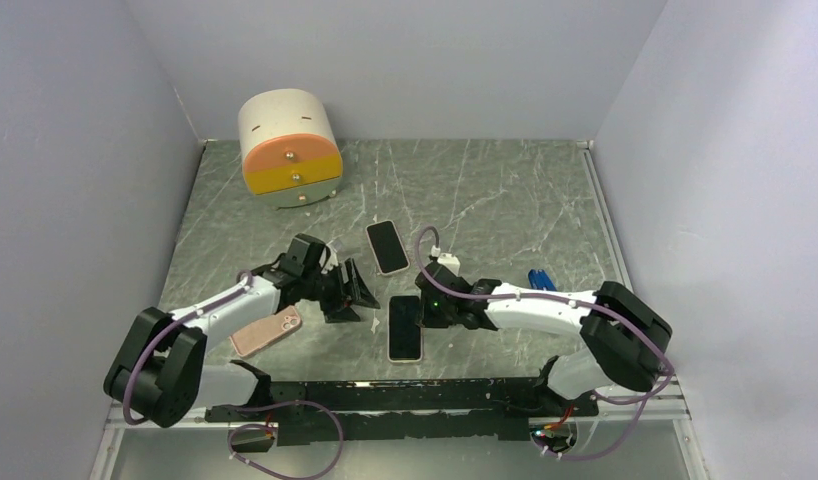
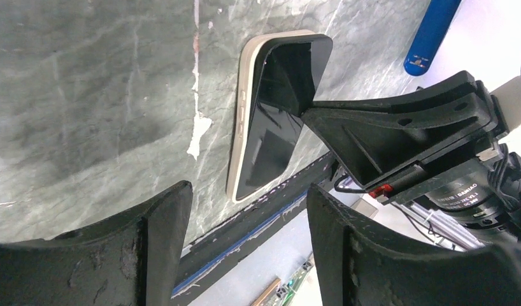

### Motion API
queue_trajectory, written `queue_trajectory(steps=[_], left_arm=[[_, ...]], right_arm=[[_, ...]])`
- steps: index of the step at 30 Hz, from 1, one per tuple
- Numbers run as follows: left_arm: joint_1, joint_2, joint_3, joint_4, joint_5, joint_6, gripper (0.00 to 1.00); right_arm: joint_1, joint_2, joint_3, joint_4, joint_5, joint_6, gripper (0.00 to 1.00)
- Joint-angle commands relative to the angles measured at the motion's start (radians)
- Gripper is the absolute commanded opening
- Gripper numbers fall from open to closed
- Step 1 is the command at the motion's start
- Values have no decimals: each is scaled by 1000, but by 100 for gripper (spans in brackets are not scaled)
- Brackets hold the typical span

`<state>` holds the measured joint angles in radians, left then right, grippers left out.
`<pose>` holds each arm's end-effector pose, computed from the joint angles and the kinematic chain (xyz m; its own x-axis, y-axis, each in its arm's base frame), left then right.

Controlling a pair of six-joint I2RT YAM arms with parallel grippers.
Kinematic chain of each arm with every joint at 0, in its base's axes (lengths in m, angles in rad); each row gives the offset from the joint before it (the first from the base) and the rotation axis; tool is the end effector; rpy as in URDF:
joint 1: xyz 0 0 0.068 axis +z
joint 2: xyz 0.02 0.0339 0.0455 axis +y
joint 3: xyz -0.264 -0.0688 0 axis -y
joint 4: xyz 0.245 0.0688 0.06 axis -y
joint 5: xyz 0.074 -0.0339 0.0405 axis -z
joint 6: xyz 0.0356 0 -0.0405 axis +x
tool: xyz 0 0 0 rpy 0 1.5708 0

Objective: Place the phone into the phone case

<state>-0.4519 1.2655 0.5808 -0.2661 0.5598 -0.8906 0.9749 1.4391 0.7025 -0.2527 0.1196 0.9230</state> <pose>0.1977 -0.1170 0.1720 -0.9640 -0.2644 -0.0294 -0.1619 0.6710 -0.7235 0.1535 0.2188 0.1637 -0.9089 0.0703 -0.4110 -0.0997 0.9205 0.3778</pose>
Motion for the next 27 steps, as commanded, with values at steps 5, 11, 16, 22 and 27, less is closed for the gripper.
queue_trajectory(steps=[5, 11, 16, 22, 27], left_arm=[[-91, 75, 45, 51, -54, -39, 70], [-113, 111, 50, 82, -70, -50, 66], [-117, 124, 49, 94, -109, -34, 59], [-118, 156, 61, 121, -114, -30, 55], [-118, 191, 71, 163, -104, -12, 58]], right_arm=[[4, -13, -92, 34, -35, 34, 7], [7, -70, -64, -2, 0, 14, 17], [0, -167, -75, 44, 14, 3, 38], [-14, -225, -136, 164, -27, -21, 65], [-14, -311, -214, 249, -27, -28, 97]])
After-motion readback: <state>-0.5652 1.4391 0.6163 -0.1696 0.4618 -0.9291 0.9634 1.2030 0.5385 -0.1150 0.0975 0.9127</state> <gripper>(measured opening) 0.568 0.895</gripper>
